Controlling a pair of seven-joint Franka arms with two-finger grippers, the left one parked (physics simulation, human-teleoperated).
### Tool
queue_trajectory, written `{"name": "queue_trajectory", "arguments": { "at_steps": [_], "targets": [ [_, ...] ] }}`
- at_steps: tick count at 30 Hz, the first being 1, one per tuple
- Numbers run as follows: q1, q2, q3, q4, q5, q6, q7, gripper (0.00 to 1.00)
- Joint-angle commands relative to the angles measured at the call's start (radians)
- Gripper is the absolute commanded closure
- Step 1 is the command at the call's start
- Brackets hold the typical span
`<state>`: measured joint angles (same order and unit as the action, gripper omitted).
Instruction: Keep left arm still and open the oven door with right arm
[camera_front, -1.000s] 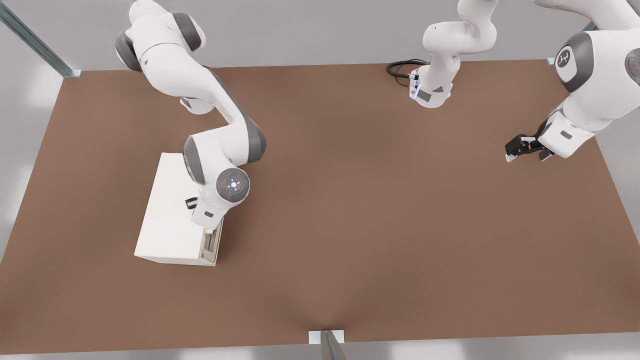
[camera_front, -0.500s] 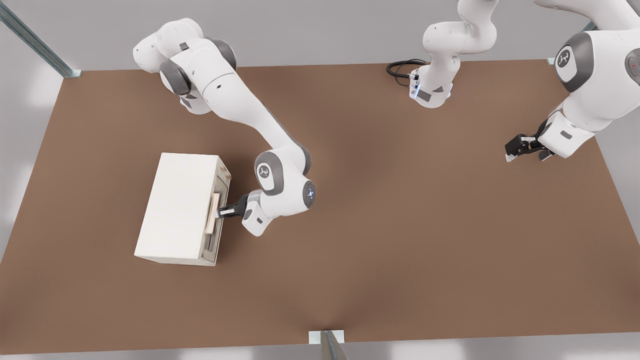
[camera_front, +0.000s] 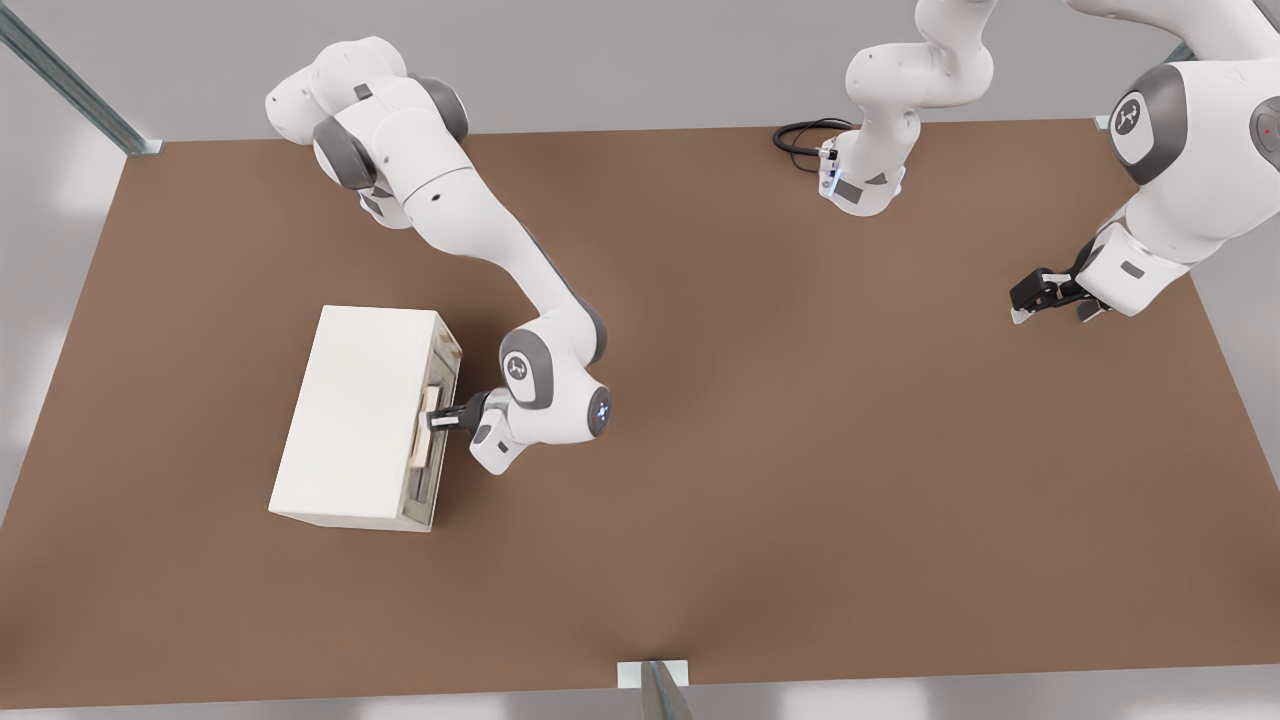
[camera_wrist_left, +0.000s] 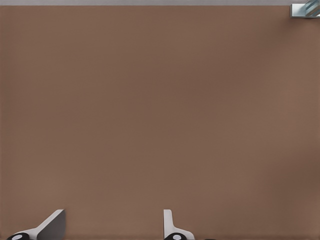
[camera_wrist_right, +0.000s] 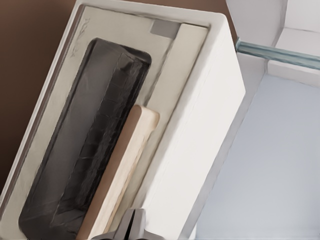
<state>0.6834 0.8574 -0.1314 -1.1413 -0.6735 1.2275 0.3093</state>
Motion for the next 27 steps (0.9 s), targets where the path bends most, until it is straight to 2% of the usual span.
{"name": "queue_trajectory", "arguments": {
  "at_steps": [1, 21, 27],
  "targets": [
    [-0.002, -0.003, 0.0, -0.005, 0.002, -0.005, 0.132, 1.0],
    [0.001, 0.022, 0.003, -0.049, 0.002, 0.026, 0.154, 1.0],
    [0.024, 0.031, 0.006, -0.048, 0.006, 0.079, 0.238, 1.0]
  ]
}}
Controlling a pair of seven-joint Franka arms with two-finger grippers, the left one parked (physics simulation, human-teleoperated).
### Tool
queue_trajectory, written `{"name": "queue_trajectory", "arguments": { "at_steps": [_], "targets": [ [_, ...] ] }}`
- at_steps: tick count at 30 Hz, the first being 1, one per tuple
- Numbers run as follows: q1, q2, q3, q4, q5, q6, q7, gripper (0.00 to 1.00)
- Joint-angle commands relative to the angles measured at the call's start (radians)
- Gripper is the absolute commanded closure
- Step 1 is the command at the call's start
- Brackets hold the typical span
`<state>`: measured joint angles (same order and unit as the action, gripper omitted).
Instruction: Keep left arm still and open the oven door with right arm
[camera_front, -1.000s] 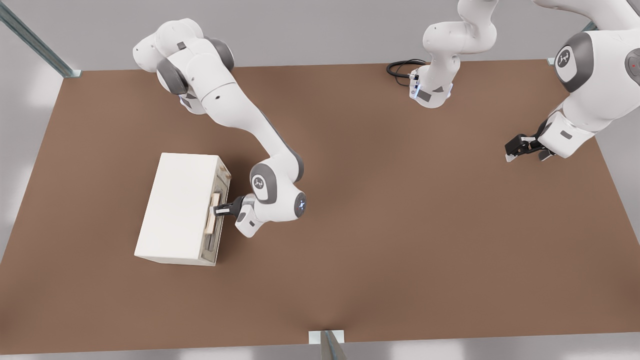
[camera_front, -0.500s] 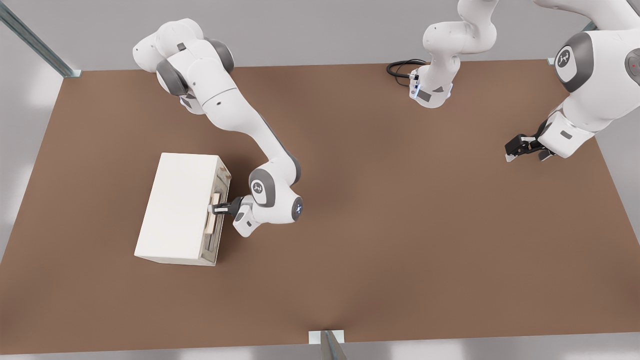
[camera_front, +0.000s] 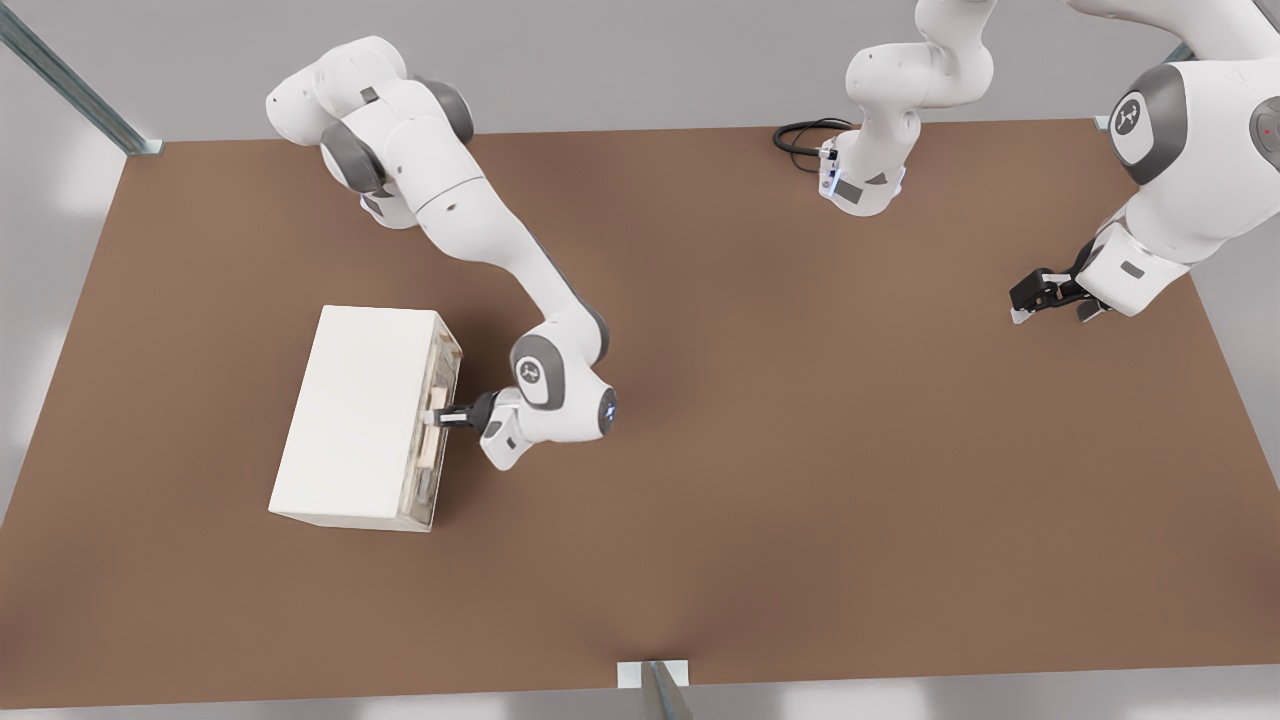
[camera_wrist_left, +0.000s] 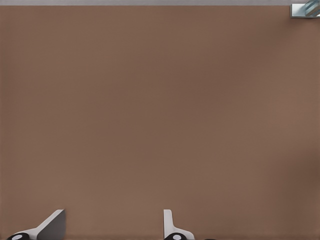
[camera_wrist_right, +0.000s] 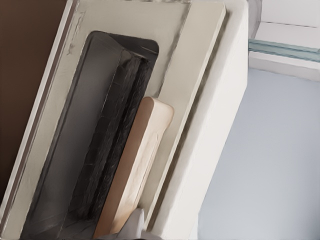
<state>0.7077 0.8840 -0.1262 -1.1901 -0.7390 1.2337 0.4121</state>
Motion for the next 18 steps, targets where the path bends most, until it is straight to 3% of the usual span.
{"name": "queue_trajectory", "arguments": {
  "at_steps": [1, 5, 6, 8, 9, 10, 11, 12, 13, 16, 18],
  "targets": [
    [0.01, 0.004, 0.014, 0.003, 0.095, 0.09, 0.175, 1.0],
    [0.03, -0.014, 0.092, 0.07, 0.202, 0.227, 0.254, 1.0],
    [0.03, -0.023, 0.151, 0.09, 0.205, 0.277, 0.307, 0.85],
    [0.018, -0.095, 0.252, 0.084, 0.245, 0.526, 0.456, 0.0],
    [-0.065, -0.203, 0.252, 0.06, 0.51, 0.524, 0.384, 0.0],
    [-0.217, -0.326, 0.252, 0.017, 0.798, 0.468, 0.159, 0.0],
    [-0.338, -0.418, 0.252, -0.012, 0.895, 0.354, -0.031, 0.0],
    [-0.396, -0.487, 0.22, -0.045, 0.883, 0.219, -0.217, 0.0],
    [-0.41, -0.484, 0.142, -0.008, 0.883, -0.008, -0.213, 0.0],
    [-0.435, -0.473, 0.135, 0.027, 0.826, -0.042, -0.219, 0.0],
    [-0.536, -0.471, 0.137, 0.079, 0.828, -0.042, -0.228, 0.0]
  ]
}}
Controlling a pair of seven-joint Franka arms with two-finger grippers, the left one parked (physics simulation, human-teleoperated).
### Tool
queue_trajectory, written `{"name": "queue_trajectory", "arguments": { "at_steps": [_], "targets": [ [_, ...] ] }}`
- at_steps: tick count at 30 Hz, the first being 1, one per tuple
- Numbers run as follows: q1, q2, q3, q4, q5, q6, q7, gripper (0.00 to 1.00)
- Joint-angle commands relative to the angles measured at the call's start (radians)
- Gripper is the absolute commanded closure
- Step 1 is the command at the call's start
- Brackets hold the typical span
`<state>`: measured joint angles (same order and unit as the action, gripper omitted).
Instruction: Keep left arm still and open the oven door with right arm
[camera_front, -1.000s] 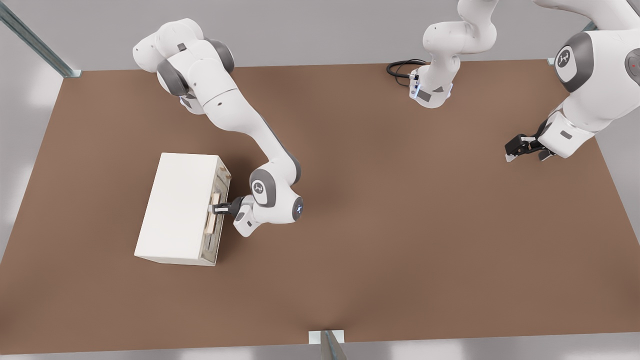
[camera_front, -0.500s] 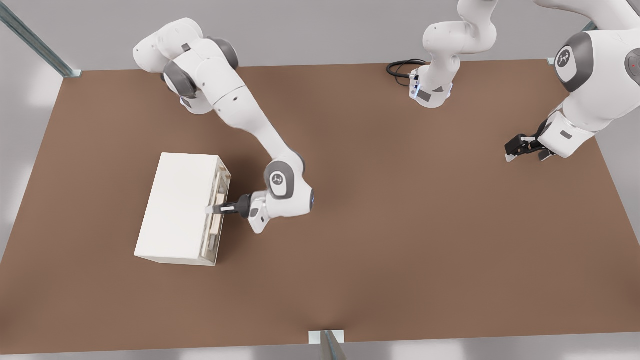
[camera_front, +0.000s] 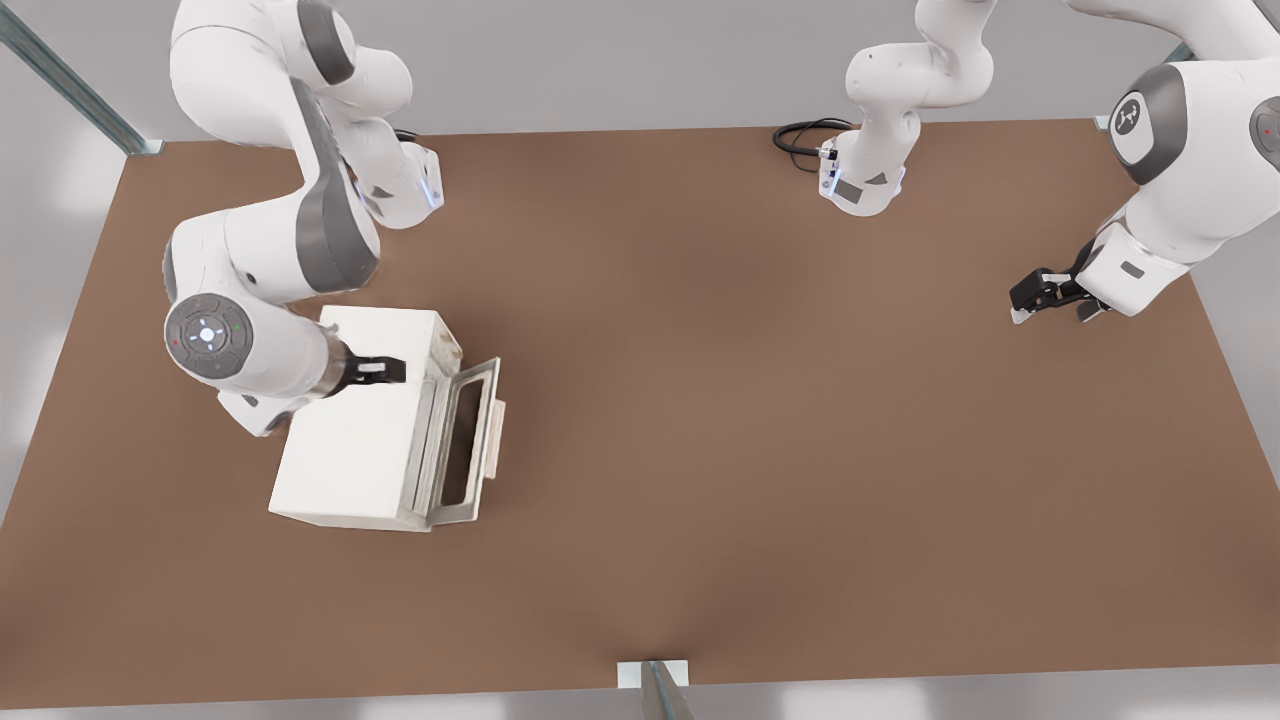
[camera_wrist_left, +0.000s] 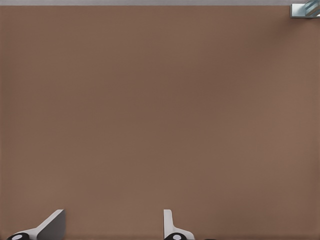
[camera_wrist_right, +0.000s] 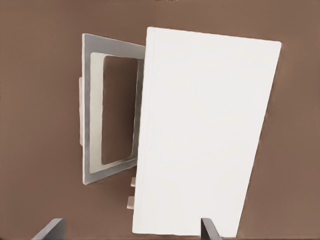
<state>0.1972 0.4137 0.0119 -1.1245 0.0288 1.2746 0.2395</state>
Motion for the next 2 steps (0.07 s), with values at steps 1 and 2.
{"name": "queue_trajectory", "arguments": {
  "at_steps": [1, 2],
  "targets": [
    [-0.024, -0.001, 0.0, 0.012, 0.057, -0.084, -0.077, 0.0],
    [-0.021, -0.001, 0.007, 0.012, 0.052, -0.087, -0.077, 0.0]
  ]
}}
